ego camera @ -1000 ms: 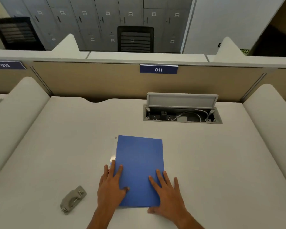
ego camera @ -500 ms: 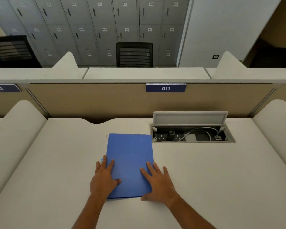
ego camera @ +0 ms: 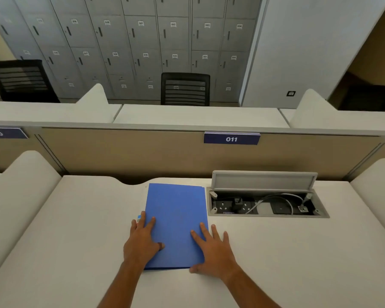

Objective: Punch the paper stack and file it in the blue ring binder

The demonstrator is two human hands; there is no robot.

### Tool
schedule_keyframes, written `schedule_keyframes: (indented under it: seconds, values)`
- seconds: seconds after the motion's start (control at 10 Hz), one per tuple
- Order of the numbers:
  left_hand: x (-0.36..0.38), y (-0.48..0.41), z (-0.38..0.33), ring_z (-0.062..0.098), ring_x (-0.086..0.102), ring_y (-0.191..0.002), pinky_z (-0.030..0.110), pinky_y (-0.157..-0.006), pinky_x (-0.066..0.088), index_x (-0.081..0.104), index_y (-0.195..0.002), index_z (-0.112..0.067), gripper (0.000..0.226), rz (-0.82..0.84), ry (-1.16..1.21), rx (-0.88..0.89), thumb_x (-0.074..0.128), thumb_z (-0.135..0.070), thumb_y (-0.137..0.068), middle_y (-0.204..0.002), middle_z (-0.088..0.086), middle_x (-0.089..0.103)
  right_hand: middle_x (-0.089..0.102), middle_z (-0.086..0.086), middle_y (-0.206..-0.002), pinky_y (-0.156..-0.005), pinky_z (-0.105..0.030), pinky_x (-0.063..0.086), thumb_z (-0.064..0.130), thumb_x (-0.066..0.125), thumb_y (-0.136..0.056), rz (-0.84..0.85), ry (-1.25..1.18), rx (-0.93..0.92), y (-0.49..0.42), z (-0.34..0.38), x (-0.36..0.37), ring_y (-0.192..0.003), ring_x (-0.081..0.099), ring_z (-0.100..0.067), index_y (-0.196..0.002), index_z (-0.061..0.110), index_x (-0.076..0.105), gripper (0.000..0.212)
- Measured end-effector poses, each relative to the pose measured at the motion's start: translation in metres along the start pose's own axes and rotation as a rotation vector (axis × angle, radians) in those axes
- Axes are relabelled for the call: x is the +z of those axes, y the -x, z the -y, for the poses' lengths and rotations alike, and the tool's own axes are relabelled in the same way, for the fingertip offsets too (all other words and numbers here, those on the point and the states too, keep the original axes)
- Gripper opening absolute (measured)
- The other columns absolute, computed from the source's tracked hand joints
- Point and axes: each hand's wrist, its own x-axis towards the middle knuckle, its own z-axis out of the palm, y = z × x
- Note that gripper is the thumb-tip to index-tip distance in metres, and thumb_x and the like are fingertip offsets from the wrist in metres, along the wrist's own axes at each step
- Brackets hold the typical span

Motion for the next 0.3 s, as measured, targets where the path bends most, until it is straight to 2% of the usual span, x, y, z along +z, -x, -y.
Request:
schedule_keyframes:
  seconds: [0.2, 0.3]
  values:
    - [-0.0012, -0.0198, 0.0031, 0.035, 0.006, -0.163, 0.049, -0.119, 0.042, 0.016, -0.167, -0.034, 0.101, 0.024, -0.003, 0.018, 0.072, -0.062, -0.087, -0.178, -0.003, -0.008, -0.019, 0.0, -0.179, -0.125, -0.071, 0.002, 0.087, 0.059, -0.079, 0.012, -0.027, 0.023, -0.0077, 0.0014, -0.0067, -0.164, -0.011, -0.043, -0.167, 0.043, -0.008, 0.12]
    - [-0.001, -0.0191, 0.0013, 0.036, 0.001, -0.164, 0.049, -0.125, 0.035, 0.007, -0.168, -0.035, 0.106, 0.03, -0.013, 0.024, 0.067, -0.067, -0.087, -0.178, -0.002, -0.013, -0.022, 0.002, -0.178, -0.125, -0.07, -0.001, 0.097, 0.051, -0.073, 0.047, -0.088, 0.019, -0.0025, 0.0036, -0.01, -0.164, -0.012, -0.04, -0.166, 0.046, -0.013, 0.123]
